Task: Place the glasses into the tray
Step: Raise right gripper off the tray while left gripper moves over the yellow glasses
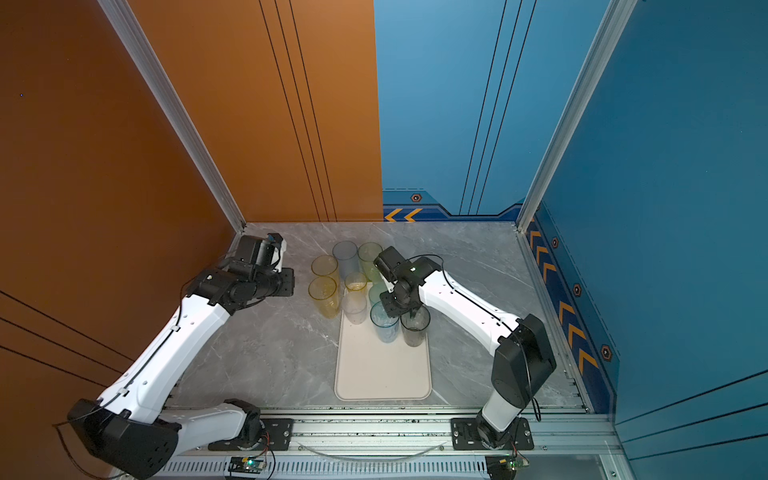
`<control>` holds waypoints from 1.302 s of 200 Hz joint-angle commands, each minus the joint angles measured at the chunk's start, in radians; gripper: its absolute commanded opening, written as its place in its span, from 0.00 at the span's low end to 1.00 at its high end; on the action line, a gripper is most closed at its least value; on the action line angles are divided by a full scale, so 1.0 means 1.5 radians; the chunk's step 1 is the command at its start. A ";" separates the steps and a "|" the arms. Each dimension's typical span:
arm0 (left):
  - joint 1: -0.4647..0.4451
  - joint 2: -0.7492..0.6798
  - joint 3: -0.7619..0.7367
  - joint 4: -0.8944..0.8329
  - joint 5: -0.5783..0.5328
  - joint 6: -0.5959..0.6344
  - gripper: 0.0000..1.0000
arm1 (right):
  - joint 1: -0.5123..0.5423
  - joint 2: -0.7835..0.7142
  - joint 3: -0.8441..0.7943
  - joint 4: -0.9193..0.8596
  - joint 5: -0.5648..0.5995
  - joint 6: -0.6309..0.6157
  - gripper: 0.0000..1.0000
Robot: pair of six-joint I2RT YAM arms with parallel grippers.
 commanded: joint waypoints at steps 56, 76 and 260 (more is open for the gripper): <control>-0.006 0.021 -0.010 -0.012 -0.017 -0.005 0.21 | -0.001 0.000 0.036 0.008 0.006 -0.003 0.37; -0.006 0.027 -0.012 -0.014 -0.018 -0.005 0.21 | -0.003 -0.007 0.041 0.021 0.013 0.003 0.39; -0.013 0.131 -0.009 -0.021 0.010 -0.005 0.20 | -0.107 -0.154 -0.053 0.103 0.024 0.048 0.45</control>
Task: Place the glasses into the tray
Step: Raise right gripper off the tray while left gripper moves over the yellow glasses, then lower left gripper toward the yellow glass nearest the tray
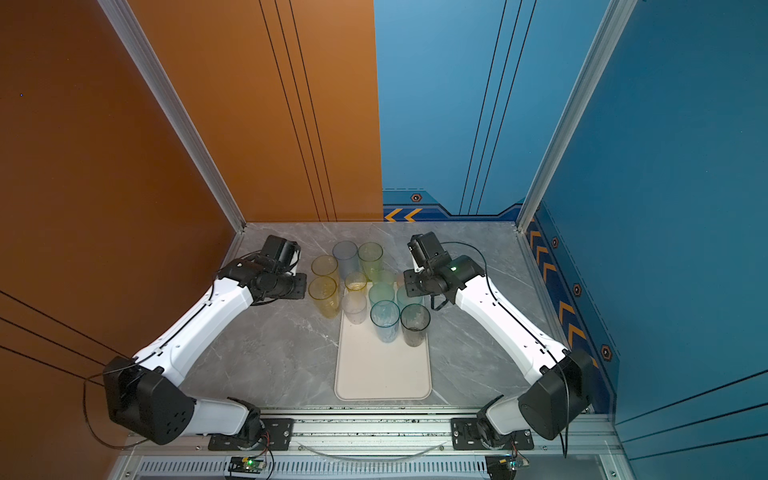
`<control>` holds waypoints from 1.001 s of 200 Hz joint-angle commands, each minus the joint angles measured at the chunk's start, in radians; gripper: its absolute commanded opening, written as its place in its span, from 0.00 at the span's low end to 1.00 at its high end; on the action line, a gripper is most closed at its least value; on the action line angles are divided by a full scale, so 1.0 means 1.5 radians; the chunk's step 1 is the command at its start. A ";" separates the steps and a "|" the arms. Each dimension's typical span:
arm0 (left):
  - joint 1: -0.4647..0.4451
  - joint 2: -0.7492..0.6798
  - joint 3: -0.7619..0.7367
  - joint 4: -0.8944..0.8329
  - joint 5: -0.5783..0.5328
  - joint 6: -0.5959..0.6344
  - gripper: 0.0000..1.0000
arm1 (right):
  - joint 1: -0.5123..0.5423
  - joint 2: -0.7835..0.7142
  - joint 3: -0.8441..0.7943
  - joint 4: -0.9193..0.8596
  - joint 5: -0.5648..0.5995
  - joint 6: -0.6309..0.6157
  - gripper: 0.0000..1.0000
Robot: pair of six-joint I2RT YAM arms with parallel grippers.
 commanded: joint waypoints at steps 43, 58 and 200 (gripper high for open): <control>-0.005 0.044 0.008 -0.009 0.002 -0.006 0.20 | -0.010 -0.006 -0.006 0.011 -0.007 0.007 0.45; -0.005 0.048 0.010 0.000 0.003 -0.006 0.20 | -0.012 -0.005 -0.007 0.011 -0.008 0.006 0.45; -0.009 0.078 0.047 0.019 0.037 -0.013 0.22 | -0.021 0.027 -0.003 0.016 -0.028 0.002 0.45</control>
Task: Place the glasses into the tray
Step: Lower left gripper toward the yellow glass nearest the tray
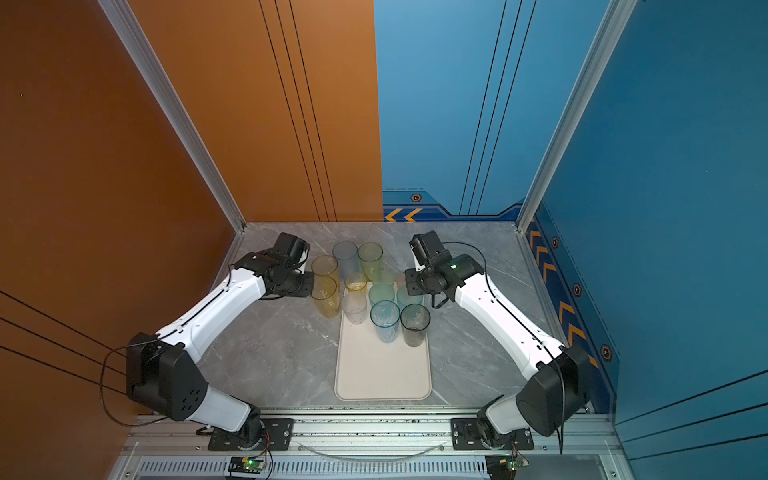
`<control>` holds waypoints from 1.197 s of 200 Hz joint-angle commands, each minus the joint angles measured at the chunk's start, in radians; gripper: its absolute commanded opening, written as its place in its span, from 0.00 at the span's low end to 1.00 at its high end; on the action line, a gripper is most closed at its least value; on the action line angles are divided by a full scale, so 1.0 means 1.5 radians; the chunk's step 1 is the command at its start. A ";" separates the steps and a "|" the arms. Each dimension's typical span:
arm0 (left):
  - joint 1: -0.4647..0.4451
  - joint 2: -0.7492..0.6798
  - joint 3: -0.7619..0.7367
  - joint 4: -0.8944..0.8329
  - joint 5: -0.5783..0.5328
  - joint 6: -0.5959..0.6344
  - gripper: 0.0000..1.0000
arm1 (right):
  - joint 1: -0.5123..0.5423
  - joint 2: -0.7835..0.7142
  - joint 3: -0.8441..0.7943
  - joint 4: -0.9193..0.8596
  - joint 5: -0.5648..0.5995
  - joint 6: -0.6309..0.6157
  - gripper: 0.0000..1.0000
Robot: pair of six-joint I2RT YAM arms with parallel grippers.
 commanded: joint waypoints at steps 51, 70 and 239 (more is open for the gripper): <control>-0.007 0.007 0.020 0.001 0.020 -0.012 0.23 | -0.005 0.021 -0.004 0.013 -0.014 0.004 0.45; -0.007 0.014 0.019 0.002 0.021 -0.012 0.23 | -0.005 0.021 -0.003 0.013 -0.014 0.003 0.46; -0.012 0.070 0.036 0.013 0.020 -0.001 0.13 | -0.017 0.028 -0.007 0.013 -0.020 -0.002 0.46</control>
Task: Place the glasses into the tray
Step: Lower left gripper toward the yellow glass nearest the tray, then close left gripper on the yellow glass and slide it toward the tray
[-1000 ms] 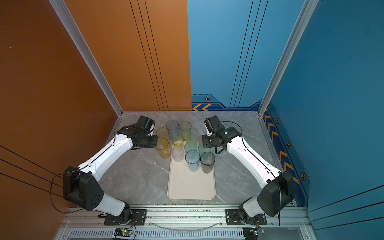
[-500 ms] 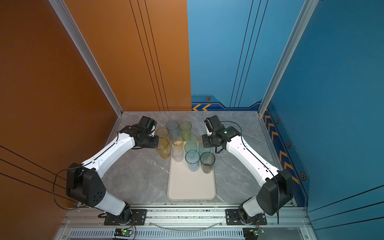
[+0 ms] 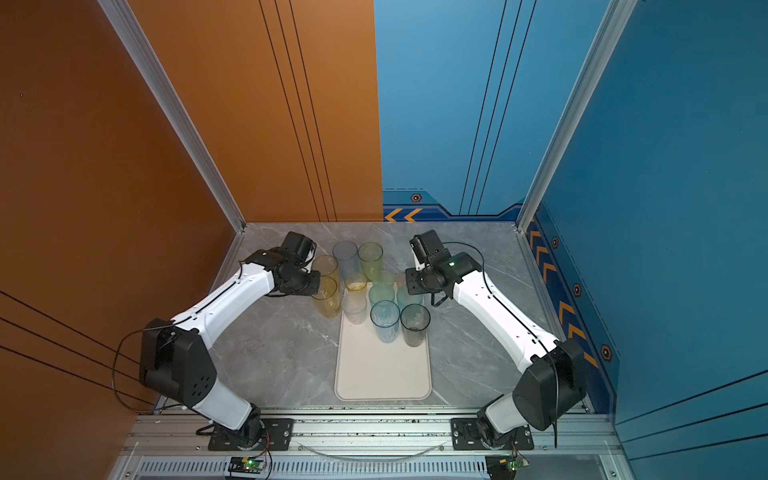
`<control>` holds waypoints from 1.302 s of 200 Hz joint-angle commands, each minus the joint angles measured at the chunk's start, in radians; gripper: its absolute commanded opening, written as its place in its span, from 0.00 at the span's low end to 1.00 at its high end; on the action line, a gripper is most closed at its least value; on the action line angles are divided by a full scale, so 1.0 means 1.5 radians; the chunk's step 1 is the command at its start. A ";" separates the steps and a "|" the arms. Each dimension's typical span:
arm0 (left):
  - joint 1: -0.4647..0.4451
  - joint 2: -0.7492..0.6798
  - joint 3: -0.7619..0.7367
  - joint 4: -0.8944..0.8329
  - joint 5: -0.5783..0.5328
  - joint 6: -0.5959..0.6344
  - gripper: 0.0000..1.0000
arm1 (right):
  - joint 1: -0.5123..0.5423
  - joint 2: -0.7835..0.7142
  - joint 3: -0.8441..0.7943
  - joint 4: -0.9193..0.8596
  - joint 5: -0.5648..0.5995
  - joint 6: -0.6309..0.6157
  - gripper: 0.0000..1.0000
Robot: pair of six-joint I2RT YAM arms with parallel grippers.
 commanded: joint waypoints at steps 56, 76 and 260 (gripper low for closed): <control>-0.008 0.023 0.025 -0.008 0.006 0.010 0.04 | -0.004 0.008 -0.011 0.007 -0.011 -0.001 0.46; -0.009 0.023 0.031 -0.021 0.002 0.014 0.02 | -0.004 0.007 -0.013 0.007 -0.012 -0.001 0.46; -0.055 -0.117 0.050 -0.154 -0.035 0.046 0.00 | -0.001 -0.019 -0.021 0.009 -0.008 0.007 0.46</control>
